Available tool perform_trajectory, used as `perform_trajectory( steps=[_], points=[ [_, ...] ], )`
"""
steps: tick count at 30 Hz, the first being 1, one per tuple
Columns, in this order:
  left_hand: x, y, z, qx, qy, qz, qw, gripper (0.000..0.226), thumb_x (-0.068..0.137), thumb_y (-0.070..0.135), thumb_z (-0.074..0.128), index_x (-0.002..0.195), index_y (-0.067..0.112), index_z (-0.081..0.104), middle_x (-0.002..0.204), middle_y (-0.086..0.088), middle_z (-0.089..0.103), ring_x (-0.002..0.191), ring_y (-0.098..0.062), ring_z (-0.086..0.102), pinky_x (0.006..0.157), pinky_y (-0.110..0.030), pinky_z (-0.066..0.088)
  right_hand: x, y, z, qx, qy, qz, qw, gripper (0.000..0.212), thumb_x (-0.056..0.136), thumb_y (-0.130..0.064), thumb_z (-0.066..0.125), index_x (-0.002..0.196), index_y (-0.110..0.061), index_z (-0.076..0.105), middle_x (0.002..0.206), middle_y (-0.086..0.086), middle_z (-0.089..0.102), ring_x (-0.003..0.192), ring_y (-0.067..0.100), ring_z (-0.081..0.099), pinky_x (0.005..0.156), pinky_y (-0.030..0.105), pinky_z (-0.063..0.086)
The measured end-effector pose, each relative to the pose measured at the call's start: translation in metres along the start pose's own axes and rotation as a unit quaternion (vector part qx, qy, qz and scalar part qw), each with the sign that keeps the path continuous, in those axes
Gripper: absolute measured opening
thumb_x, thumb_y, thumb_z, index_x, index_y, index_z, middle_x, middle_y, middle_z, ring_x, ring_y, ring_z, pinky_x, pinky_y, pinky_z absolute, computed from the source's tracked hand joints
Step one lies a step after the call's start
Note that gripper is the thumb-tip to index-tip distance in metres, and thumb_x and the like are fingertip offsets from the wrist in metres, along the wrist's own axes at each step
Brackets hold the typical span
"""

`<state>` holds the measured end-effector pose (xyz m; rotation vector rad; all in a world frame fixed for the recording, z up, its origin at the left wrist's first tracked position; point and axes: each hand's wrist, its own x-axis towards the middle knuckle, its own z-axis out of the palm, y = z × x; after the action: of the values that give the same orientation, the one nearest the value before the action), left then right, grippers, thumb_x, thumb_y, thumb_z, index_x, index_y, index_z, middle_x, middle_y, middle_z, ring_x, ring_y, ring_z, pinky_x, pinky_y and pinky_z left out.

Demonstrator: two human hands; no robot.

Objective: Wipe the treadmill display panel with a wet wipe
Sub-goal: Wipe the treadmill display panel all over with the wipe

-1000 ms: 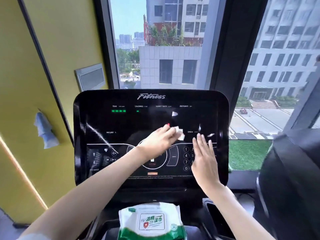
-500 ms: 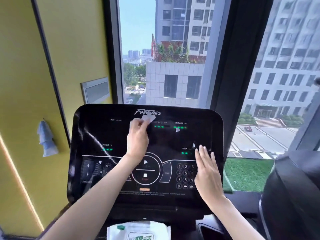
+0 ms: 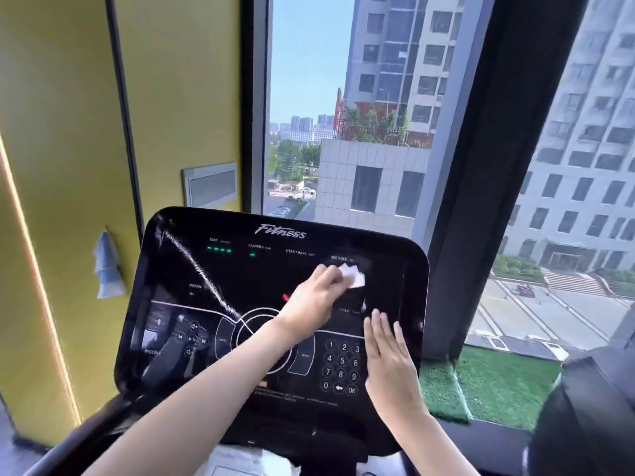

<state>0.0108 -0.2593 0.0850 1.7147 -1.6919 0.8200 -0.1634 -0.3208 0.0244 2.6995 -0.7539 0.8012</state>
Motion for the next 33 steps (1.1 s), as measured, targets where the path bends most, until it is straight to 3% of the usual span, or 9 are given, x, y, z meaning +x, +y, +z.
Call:
perform_trajectory(
  steps=[2, 6, 11, 16, 20, 24, 29, 31, 33],
  points=[
    [0.006, -0.012, -0.004, 0.002, -0.020, 0.027, 0.999, 0.063, 0.062, -0.017, 0.054, 0.117, 0.014, 0.056, 0.099, -0.001, 0.043, 0.088, -0.022, 0.045, 0.050, -0.030, 0.051, 0.000, 0.004, 0.000, -0.001, -0.004, -0.010, 1.000, 0.087, 0.049, 0.010, 0.071, 0.132, 0.008, 0.043, 0.139, 0.025, 0.043, 0.127, 0.035, 0.045, 0.108, 0.042, 0.017],
    [0.013, -0.011, -0.005, -0.039, 0.137, -0.190, 0.971, 0.061, 0.069, -0.022, 0.053, 0.119, 0.011, 0.059, 0.093, -0.008, 0.048, 0.082, -0.026, 0.047, 0.066, -0.037, 0.051, -0.001, 0.005, 0.002, 0.014, 0.010, -0.008, 1.000, 0.084, 0.051, 0.011, 0.070, 0.131, 0.007, 0.045, 0.138, 0.024, 0.044, 0.126, 0.035, 0.046, 0.108, 0.041, 0.017],
    [0.016, 0.021, -0.002, -0.012, -0.100, 0.107, 0.989, 0.060, 0.065, -0.016, 0.058, 0.119, 0.010, 0.055, 0.098, -0.004, 0.046, 0.087, -0.022, 0.044, 0.055, -0.036, 0.053, -0.001, 0.003, 0.001, 0.028, 0.025, -0.006, 0.999, 0.083, 0.052, 0.012, 0.069, 0.131, 0.008, 0.045, 0.139, 0.025, 0.043, 0.127, 0.035, 0.045, 0.109, 0.040, 0.016],
    [0.051, 0.026, -0.004, -0.033, -0.050, 0.003, 0.998, 0.060, 0.068, -0.020, 0.053, 0.121, 0.008, 0.058, 0.095, -0.011, 0.051, 0.088, -0.023, 0.043, 0.052, -0.038, 0.053, -0.001, 0.001, -0.002, 0.041, 0.017, -0.001, 0.999, 0.087, 0.051, 0.016, 0.070, 0.133, 0.007, 0.043, 0.140, 0.024, 0.041, 0.128, 0.033, 0.043, 0.112, 0.038, 0.011],
    [0.046, 0.028, -0.002, 0.002, -0.177, 0.216, 0.960, 0.060, 0.066, -0.012, 0.062, 0.122, 0.007, 0.054, 0.102, -0.009, 0.050, 0.091, -0.021, 0.040, 0.054, -0.037, 0.053, -0.006, 0.008, -0.010, 0.043, 0.012, 0.001, 0.999, 0.085, 0.053, 0.015, 0.069, 0.134, 0.005, 0.044, 0.142, 0.020, 0.040, 0.131, 0.027, 0.041, 0.112, 0.038, 0.010],
    [0.065, 0.019, 0.000, -0.027, -0.079, 0.052, 0.995, 0.062, 0.067, -0.019, 0.054, 0.123, 0.008, 0.055, 0.098, -0.011, 0.049, 0.090, -0.025, 0.045, 0.052, -0.041, 0.053, -0.019, 0.010, -0.011, 0.054, 0.028, 0.032, 0.998, 0.082, 0.050, 0.017, 0.072, 0.129, 0.005, 0.050, 0.137, 0.019, 0.048, 0.128, 0.027, 0.046, 0.110, 0.041, 0.016],
    [0.044, 0.032, 0.006, 0.005, -0.180, 0.245, 0.953, 0.064, 0.064, -0.016, 0.057, 0.123, 0.007, 0.054, 0.099, -0.007, 0.049, 0.087, -0.020, 0.038, 0.050, -0.029, 0.048, -0.029, 0.011, -0.008, 0.056, 0.038, 0.057, 0.996, 0.079, 0.047, 0.013, 0.077, 0.123, 0.006, 0.055, 0.129, 0.021, 0.055, 0.122, 0.030, 0.052, 0.106, 0.041, 0.023],
    [0.055, 0.021, 0.003, 0.011, -0.157, 0.213, 0.964, 0.066, 0.061, -0.016, 0.060, 0.122, 0.008, 0.055, 0.099, -0.009, 0.050, 0.089, -0.020, 0.039, 0.050, -0.031, 0.050, -0.030, 0.013, -0.005, 0.057, 0.048, 0.071, 0.995, 0.074, 0.051, 0.014, 0.075, 0.122, 0.006, 0.057, 0.129, 0.019, 0.056, 0.121, 0.029, 0.053, 0.108, 0.039, 0.020],
    [0.058, 0.021, 0.003, -0.016, -0.100, 0.094, 0.990, 0.067, 0.058, -0.018, 0.059, 0.120, 0.008, 0.057, 0.097, -0.010, 0.049, 0.088, -0.022, 0.041, 0.048, -0.034, 0.051, -0.030, 0.013, -0.003, 0.063, 0.068, 0.086, 0.992, 0.068, 0.052, 0.015, 0.074, 0.119, 0.005, 0.059, 0.125, 0.018, 0.059, 0.118, 0.028, 0.056, 0.109, 0.038, 0.021]
  ],
)
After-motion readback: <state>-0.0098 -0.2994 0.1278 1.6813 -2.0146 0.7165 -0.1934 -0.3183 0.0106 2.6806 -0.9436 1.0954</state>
